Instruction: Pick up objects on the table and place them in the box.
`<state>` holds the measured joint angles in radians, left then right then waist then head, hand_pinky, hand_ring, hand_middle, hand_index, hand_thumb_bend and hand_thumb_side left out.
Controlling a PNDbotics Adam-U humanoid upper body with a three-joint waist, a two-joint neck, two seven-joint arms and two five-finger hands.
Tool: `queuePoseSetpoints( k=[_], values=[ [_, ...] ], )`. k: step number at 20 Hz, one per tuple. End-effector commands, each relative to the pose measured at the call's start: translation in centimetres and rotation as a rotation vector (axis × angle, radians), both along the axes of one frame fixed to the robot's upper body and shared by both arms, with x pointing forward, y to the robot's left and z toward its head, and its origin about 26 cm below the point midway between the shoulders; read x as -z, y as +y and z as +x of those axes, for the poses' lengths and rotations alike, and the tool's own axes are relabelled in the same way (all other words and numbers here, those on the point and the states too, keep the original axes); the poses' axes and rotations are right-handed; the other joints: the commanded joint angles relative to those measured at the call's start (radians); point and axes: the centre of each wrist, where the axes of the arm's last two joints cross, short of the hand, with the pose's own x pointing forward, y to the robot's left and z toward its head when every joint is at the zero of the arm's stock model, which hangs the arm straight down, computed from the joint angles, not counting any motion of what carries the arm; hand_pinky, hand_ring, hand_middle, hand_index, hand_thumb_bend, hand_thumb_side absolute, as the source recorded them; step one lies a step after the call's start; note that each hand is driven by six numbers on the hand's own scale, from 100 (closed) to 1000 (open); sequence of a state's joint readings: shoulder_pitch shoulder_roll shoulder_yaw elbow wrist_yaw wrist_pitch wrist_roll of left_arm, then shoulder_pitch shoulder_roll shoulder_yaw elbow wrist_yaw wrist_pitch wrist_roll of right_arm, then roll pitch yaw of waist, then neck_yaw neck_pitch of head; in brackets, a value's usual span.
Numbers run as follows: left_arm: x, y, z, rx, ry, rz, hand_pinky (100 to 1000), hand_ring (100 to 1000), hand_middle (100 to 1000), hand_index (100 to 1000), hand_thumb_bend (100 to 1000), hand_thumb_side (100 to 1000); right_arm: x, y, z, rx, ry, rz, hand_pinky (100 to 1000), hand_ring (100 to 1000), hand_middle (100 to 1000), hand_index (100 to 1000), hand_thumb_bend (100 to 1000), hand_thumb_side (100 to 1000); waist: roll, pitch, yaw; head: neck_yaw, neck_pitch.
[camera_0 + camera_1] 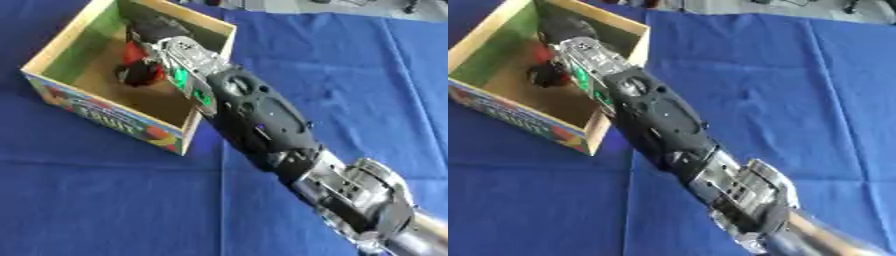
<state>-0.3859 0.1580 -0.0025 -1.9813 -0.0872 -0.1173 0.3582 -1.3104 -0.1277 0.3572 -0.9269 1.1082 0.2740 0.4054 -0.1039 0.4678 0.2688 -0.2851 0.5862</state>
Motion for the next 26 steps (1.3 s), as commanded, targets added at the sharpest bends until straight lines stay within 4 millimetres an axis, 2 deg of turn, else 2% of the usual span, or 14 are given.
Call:
queuePoseSetpoints(
  k=[1,4,8,11,12,13,14,16,17,18,19,20,22,26],
  values=[
    [-0.5,0.0,-0.3,0.005,-0.018,0.004,602,882,824,700,100,979,-1.7,-0.3,-0.4,-0.017,-0.019,-0.027,949,965,932,976,752,860,0.009,-0.026,-0.002,0.002,-0.005],
    [-0.4,0.0,-0.3,0.006,-0.015,0.004,604,883,825,700,100,980,-2.5,-0.5,-0.7,-0.028,-0.014,-0.021,1000,1000,964,996,785,906,0.010,-0.028,-0.005,0.004,-0.005],
    [-0.4,0.1,-0.3,0.005,-0.014,0.004,604,883,825,700,100,979,-3.0,-0.6,-1.0,-0.047,-0.021,0.005,1000,1000,1000,1000,829,960,0.013,-0.029,-0.005,0.004,-0.005],
    [-0.4,0.1,-0.3,0.005,-0.013,0.004,604,883,825,700,100,978,-3.2,-0.6,-1.1,-0.067,-0.028,0.019,1000,1000,1000,1000,842,818,0.014,-0.029,-0.005,0.005,-0.004],
    [-0.4,0.1,-0.3,0.005,-0.012,0.004,604,883,825,700,100,978,-3.3,-0.6,-1.3,-0.078,-0.034,0.022,1000,1000,1000,1000,835,817,0.015,-0.029,-0.005,0.005,-0.003],
    [-0.4,0.1,-0.3,0.005,-0.011,0.004,605,884,825,700,100,979,-3.6,-0.6,-1.4,-0.092,-0.045,0.035,1000,1000,1000,1000,731,852,0.015,-0.029,-0.005,0.006,-0.003],
    [-0.4,0.1,-0.3,0.005,-0.010,0.004,605,884,825,700,100,980,-4.2,-0.6,-1.7,-0.111,-0.067,0.055,1000,1000,1000,1000,537,1000,0.016,-0.029,-0.005,0.007,-0.002],
    [-0.3,0.1,-0.4,0.004,-0.009,0.005,606,884,825,700,100,980,-5.4,-0.9,-2.4,-0.153,-0.115,0.095,1000,1000,1000,1000,499,1000,0.015,-0.029,-0.007,0.013,0.002],
    [-0.3,0.1,-0.4,0.004,-0.009,0.006,606,884,825,699,100,980,-5.7,-1.0,-2.6,-0.172,-0.132,0.111,1000,1000,1000,1000,427,1000,0.014,-0.029,-0.007,0.018,0.005],
    [-0.3,0.1,-0.3,0.004,-0.009,0.006,606,884,825,699,100,980,-5.9,-1.1,-2.7,-0.190,-0.138,0.121,1000,1000,1000,1000,427,1000,0.013,-0.029,-0.008,0.024,0.009],
    [-0.4,0.1,-0.3,0.004,-0.009,0.007,606,884,825,699,100,980,-6.1,-1.4,-2.7,-0.203,-0.135,0.125,1000,1000,1000,1000,360,1000,0.012,-0.028,-0.009,0.032,0.011],
    [-0.4,0.1,-0.3,0.005,-0.010,0.007,606,884,825,699,100,980,-6.2,-1.7,-2.6,-0.212,-0.127,0.124,1000,1000,1000,1000,360,1000,0.011,-0.028,-0.010,0.040,0.012],
    [-0.4,0.1,-0.3,0.006,-0.012,0.009,606,884,826,699,100,980,-6.4,-2.4,-2.1,-0.225,-0.103,0.134,1000,1000,1000,1000,100,1000,0.010,-0.026,-0.010,0.060,0.015],
    [-0.4,0.2,-0.3,0.003,-0.012,0.008,606,884,826,699,100,980,-7.1,-3.7,-1.5,-0.265,-0.080,0.186,985,963,1000,1000,100,1000,0.010,-0.022,-0.010,0.093,0.021]
  ],
)
